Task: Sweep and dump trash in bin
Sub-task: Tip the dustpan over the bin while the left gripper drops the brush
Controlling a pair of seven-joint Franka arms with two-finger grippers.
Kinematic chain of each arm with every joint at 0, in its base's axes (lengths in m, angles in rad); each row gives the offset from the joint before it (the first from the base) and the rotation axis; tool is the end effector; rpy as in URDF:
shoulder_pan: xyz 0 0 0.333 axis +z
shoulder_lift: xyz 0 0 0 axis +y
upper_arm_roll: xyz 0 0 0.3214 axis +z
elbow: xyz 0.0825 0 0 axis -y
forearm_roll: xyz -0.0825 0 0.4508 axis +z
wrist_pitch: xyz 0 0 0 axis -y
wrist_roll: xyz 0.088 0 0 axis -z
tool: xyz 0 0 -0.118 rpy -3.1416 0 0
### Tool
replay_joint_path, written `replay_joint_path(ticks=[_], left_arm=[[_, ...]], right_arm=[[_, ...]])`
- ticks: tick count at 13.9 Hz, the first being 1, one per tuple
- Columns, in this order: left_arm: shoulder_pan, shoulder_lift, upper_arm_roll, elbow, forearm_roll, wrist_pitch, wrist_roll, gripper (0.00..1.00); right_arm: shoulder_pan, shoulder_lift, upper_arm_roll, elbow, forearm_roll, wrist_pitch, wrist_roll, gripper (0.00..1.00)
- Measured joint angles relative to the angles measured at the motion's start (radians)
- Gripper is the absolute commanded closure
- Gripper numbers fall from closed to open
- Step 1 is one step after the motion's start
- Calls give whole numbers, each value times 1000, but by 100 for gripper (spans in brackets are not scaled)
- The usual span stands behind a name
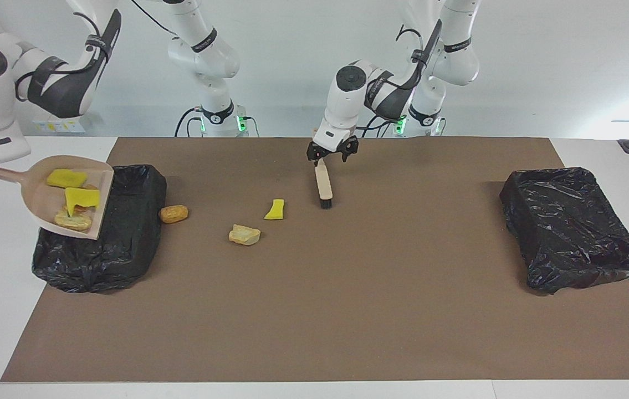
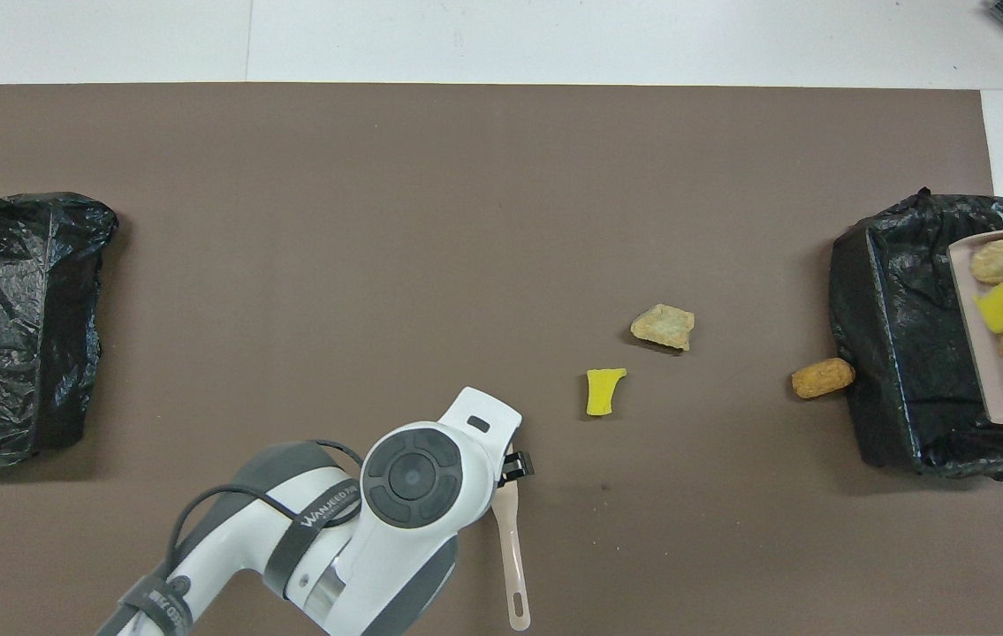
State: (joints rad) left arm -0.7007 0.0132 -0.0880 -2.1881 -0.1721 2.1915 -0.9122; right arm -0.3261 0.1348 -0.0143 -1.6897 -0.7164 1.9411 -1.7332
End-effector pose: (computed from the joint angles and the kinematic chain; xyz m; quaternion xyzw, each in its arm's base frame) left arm 0.4081 -0.4216 0.3359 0.9912 0.1117 -0.0560 0.0427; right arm 0.6315 -0.2776 0.5189 0.6479 0.6822 -0.2602 0.2172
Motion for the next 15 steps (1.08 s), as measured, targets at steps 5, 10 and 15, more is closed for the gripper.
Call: replay_joint_path(ticks=[5,10,15], left_arm=[[168,-36,4,62,98,-54,55,0],[354,-68,6,67,104,-127,305,0],[536,-67,7,65,105,-132,579,0]], right_arm=[[50,-75,6,-126,-174,-19,258,100],[59,-171,6,-274,-268,42,380,100],[63,-206,11,-292,-322,68,309,100]])
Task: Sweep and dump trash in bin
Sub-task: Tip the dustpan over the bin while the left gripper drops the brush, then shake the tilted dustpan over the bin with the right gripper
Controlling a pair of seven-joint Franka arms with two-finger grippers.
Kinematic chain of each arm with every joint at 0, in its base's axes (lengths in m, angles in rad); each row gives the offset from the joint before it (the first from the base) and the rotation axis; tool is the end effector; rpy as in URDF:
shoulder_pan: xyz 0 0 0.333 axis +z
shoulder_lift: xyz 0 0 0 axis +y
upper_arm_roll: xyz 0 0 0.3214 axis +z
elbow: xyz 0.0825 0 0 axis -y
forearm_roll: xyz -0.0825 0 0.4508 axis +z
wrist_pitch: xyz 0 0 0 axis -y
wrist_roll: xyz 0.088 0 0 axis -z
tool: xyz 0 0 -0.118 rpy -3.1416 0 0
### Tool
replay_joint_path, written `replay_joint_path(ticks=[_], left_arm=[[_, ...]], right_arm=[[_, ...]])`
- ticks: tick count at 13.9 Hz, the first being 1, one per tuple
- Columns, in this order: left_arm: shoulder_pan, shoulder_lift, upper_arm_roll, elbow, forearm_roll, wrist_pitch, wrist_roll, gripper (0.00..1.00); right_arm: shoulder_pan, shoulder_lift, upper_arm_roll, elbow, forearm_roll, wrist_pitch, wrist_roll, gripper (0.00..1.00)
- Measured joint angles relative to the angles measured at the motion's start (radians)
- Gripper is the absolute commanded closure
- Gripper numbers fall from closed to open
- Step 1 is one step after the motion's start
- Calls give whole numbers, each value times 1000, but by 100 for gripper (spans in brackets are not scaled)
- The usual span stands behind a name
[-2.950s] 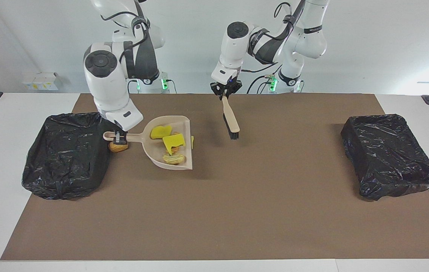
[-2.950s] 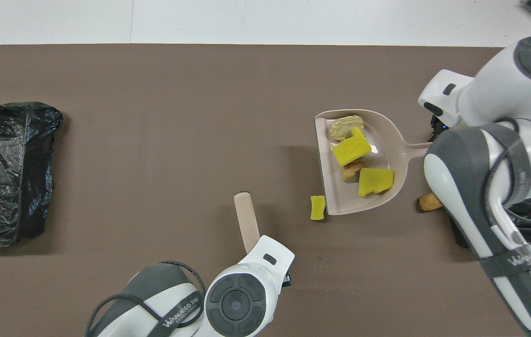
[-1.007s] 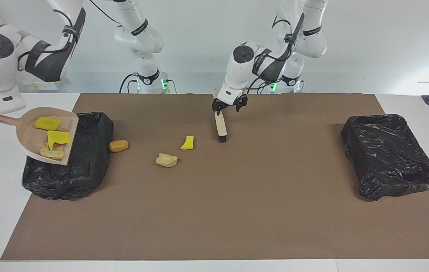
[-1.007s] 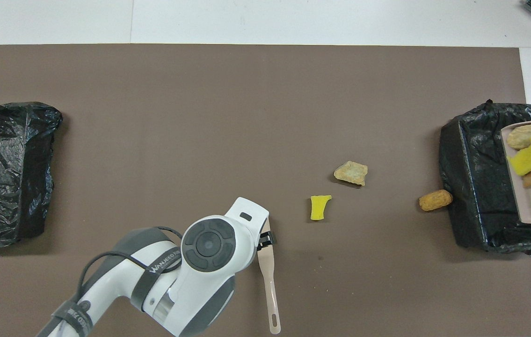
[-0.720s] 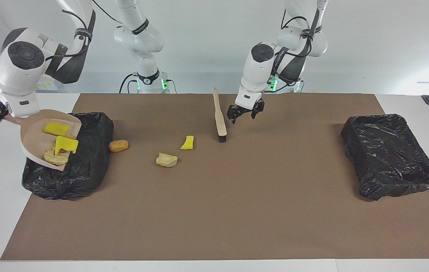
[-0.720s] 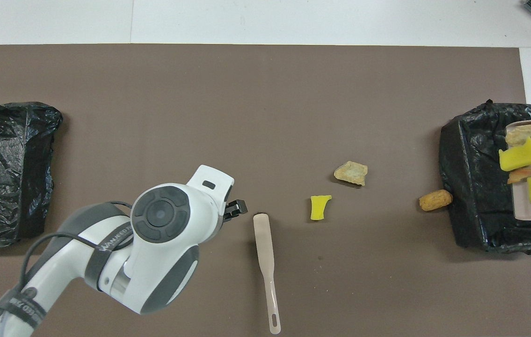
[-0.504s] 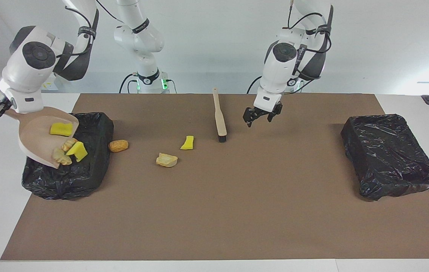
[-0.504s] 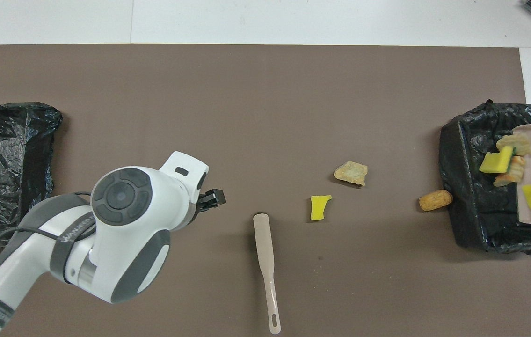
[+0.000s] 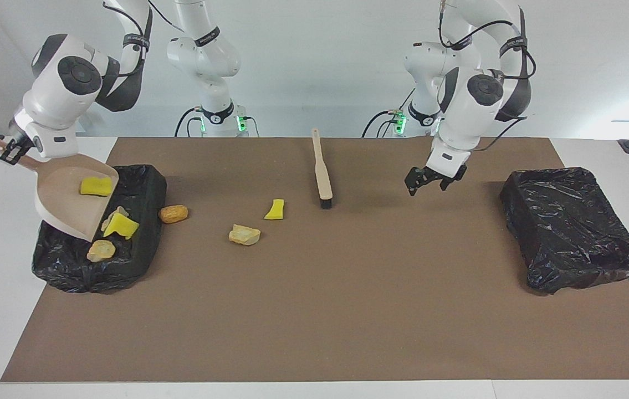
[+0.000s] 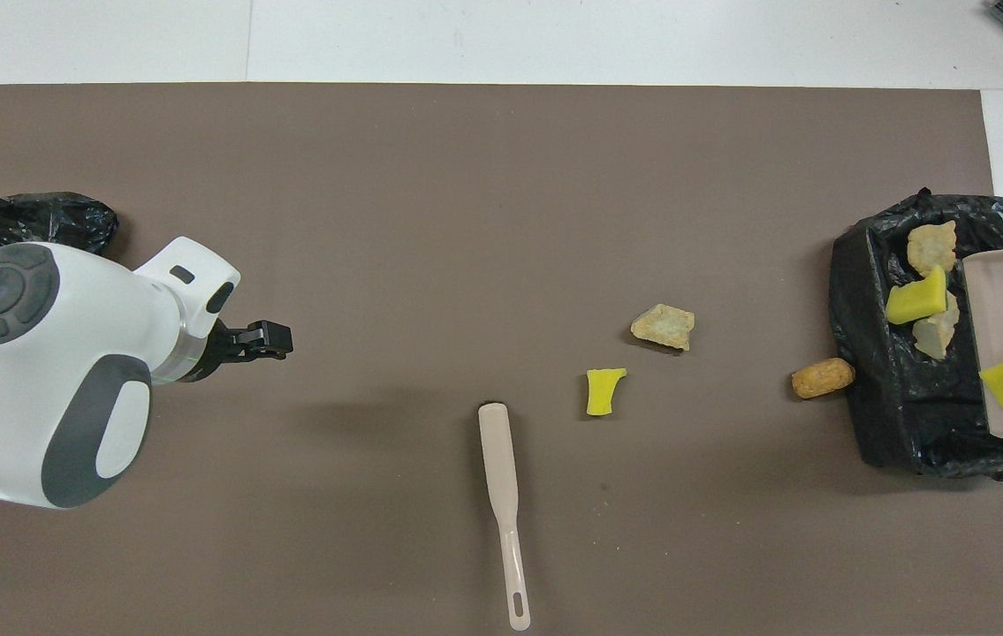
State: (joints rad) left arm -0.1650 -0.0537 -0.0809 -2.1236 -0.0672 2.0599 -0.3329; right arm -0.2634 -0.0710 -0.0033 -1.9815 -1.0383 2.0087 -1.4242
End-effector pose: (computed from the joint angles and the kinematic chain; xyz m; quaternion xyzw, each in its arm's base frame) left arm 0.5686 -0.1473 0.3962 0.9978 0.0595 -0.0127 0.0248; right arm 0.5848 -0.2219 0.5105 0.6231 0.6318 -0.3152 0.3364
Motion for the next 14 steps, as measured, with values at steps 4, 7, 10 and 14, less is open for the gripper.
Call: replay_joint_path(ticks=[4,7,10,14], left_arm=[[86,-3,0,22,0,-30,126,0],[131,-9,-1,126,0,-168,174,0],[153,-16,-1,201,1,-265,190,0],[156,-21,-1,321,1,-400,191,0]], right_arm=[[48,-26,3,-1,-33,-18,4,100],[53,-39,3,-6,-81,-32,50,100],[83,-56,4,-4,-128,-76,64,100],[138,-75,5,3,-169,-158,64,100]])
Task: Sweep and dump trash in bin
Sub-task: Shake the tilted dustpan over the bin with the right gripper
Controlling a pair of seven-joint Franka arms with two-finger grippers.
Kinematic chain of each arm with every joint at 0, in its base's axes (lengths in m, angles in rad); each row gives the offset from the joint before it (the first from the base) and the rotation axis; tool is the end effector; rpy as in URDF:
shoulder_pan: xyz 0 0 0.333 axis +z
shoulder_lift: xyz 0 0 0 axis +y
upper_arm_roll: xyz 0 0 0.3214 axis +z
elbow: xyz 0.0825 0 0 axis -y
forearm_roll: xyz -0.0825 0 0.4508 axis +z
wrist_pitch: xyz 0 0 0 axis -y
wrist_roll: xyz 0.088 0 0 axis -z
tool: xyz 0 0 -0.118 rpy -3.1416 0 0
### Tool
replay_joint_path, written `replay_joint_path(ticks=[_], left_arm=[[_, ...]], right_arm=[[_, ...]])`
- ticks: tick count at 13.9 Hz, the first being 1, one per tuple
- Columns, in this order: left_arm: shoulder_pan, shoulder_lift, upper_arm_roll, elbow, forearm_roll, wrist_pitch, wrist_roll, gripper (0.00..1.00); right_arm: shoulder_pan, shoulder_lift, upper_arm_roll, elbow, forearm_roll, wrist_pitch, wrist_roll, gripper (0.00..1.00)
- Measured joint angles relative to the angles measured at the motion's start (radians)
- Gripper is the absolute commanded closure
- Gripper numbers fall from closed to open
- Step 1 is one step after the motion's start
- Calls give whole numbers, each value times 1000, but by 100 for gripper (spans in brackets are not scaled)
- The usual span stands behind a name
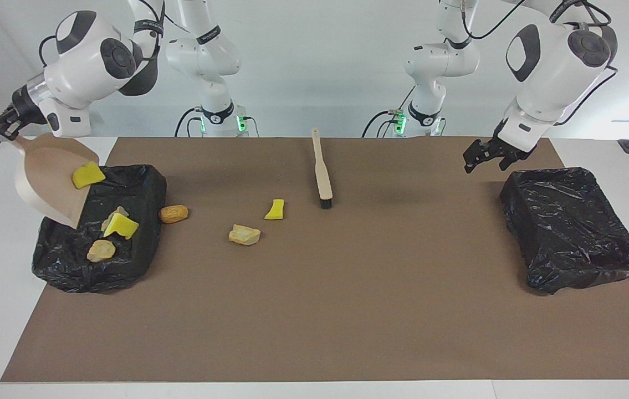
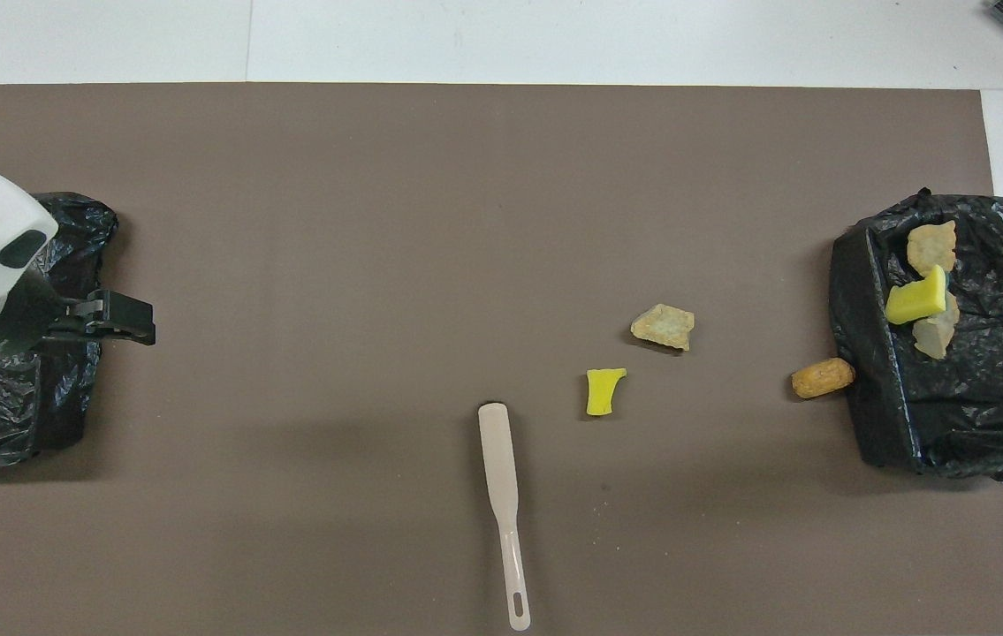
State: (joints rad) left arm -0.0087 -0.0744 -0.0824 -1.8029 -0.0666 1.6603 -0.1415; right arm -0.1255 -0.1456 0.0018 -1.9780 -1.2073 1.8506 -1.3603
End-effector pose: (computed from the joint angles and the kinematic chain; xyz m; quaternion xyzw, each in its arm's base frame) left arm 0.5931 -0.0627 0.5466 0.9985 0.0295 -0.0374 0.0258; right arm 0.5819 -0.1562 0.5652 0.5828 0.6008 -0.3642 0.4083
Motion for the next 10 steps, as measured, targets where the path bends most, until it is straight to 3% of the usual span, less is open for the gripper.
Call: replay_joint_path(ticks=[5,10], left_arm=[[2,-37,2,101,0,-114,0,0],[2,-52,1,160,1,-166,-1,0]], right_arm=[[17,3,2,-10,-34,-2,0,100],[21,61,3,-32,-77,2,10,100]])
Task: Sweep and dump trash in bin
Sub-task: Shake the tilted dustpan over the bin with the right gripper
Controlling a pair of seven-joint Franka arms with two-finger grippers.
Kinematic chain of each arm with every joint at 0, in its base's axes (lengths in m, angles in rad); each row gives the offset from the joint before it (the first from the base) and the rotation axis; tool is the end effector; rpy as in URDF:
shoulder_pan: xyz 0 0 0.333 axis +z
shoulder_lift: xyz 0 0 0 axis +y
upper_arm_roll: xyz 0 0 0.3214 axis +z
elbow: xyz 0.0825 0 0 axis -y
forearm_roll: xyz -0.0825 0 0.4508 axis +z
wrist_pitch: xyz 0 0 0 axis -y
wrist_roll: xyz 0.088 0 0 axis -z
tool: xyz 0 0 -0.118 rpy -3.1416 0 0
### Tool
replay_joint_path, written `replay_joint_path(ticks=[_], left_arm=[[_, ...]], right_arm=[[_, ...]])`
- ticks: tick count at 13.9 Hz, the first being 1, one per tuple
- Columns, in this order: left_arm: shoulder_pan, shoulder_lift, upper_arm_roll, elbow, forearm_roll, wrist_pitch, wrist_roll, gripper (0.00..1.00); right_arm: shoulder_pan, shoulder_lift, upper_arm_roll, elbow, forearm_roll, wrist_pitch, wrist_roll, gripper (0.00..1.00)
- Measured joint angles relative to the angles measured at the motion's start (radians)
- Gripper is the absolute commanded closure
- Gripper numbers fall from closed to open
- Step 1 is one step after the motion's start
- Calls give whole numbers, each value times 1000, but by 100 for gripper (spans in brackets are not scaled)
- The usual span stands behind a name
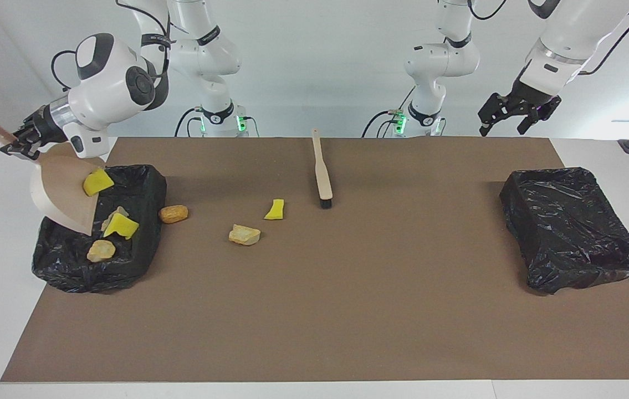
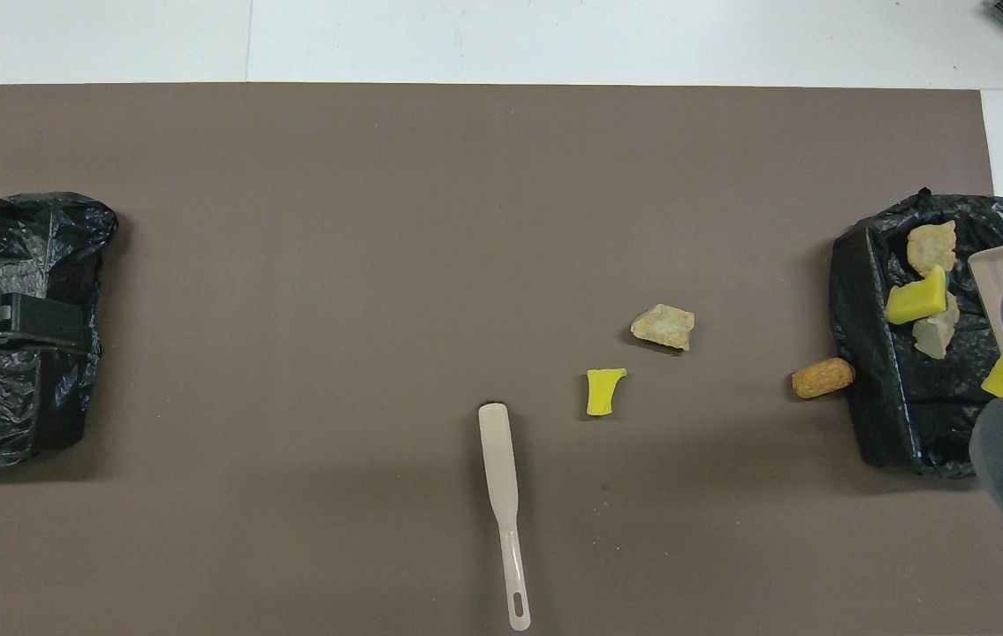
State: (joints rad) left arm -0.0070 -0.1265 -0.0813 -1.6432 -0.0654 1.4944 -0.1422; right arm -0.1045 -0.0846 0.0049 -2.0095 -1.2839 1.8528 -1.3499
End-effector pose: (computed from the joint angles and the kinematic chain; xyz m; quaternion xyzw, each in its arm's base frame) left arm 0.5692 -0.0614 0.6490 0.9992 0.0252 -0.0144 0.0260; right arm 0.5964 -0.1452 0.5170 0.5394 0.6202 -0.3988 0.4067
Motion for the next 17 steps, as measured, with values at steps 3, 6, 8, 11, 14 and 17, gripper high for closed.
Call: replay_joint_path(ticks=[3,6,8,11,14,17], left_arm=[[1,-1,4,17,19,-13,0,0],[1,-7,4,25,21,-17,0,0],[1,-10,4,25,21,-17,0,0],[1,-14,4,25,21,-17,0,0],[1,-16,4,25,21,-17,0,0],[1,-16,5,25,21,-17,0,0]], right_arm=[[2,-28,0,17,-62,1,-40,100],[20,-36,3,5,-65,14,-33,100],[25,-28,5,-1,-60,14,-21,100],[24,-27,5,17,32,14,-22,100],[24,-27,5,63,173,14,-25,100],[24,-16,5,107,360,12,-25,100]])
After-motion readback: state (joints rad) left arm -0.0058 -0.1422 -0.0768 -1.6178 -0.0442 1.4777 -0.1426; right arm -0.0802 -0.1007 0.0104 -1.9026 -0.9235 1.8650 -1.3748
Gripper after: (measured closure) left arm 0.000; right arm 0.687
